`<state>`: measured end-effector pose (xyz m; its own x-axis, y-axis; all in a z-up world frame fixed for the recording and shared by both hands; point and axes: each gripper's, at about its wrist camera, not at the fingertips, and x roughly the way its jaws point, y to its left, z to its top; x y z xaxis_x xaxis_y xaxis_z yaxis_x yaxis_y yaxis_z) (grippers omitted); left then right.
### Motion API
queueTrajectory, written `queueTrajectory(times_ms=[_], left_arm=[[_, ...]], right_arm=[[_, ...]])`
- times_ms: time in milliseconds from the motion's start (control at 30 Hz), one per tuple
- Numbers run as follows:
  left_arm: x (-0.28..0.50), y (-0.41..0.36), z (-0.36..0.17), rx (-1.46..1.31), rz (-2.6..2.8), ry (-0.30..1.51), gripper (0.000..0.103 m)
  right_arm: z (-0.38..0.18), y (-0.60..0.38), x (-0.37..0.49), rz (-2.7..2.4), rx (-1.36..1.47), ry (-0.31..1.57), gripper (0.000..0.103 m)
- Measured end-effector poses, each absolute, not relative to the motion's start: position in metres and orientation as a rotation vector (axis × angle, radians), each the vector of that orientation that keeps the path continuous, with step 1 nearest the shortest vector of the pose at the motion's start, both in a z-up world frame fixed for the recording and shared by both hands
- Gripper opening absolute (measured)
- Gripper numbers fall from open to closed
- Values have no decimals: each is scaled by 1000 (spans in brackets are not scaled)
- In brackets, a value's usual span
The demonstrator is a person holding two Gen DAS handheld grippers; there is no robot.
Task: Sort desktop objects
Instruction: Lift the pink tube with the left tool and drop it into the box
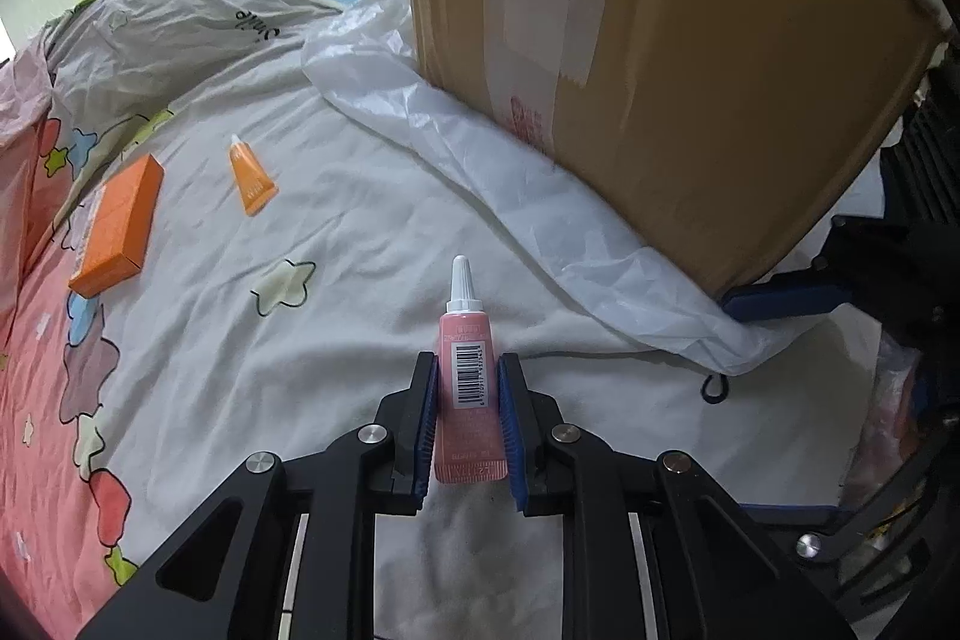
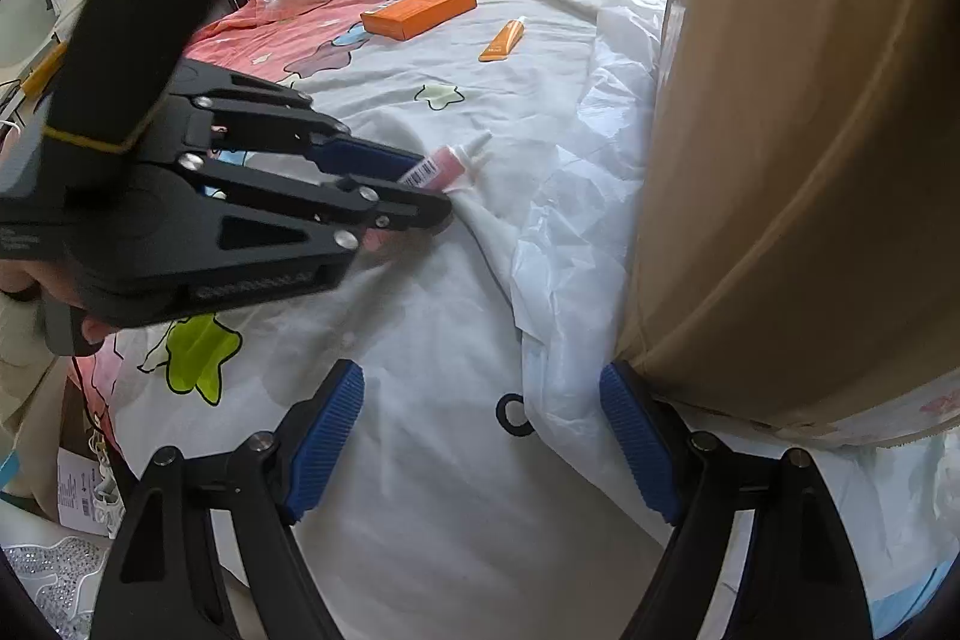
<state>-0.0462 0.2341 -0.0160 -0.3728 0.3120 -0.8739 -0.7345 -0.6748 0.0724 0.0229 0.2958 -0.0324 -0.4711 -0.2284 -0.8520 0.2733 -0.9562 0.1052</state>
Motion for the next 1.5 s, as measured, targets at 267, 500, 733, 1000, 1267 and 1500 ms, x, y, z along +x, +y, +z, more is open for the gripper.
queueTrajectory(times_ms=[267,500,733,1000,1267,1500], left_arm=[[-38,225,31,-1102,2130,580,19],[-20,226,66,-1026,2131,597,20],[-5,231,101,-943,2147,613,20],[16,255,146,-828,2093,586,20],[19,294,158,-776,2064,622,20],[5,326,149,-799,2047,593,20]], right_arm=[[-33,301,21,-2475,1429,14,78],[-15,299,21,-2497,1395,-39,78],[16,297,29,-2544,1327,-45,78],[43,329,54,-2639,1282,-69,79],[53,364,68,-2724,1272,-157,78],[56,391,80,-2775,1298,-203,78]])
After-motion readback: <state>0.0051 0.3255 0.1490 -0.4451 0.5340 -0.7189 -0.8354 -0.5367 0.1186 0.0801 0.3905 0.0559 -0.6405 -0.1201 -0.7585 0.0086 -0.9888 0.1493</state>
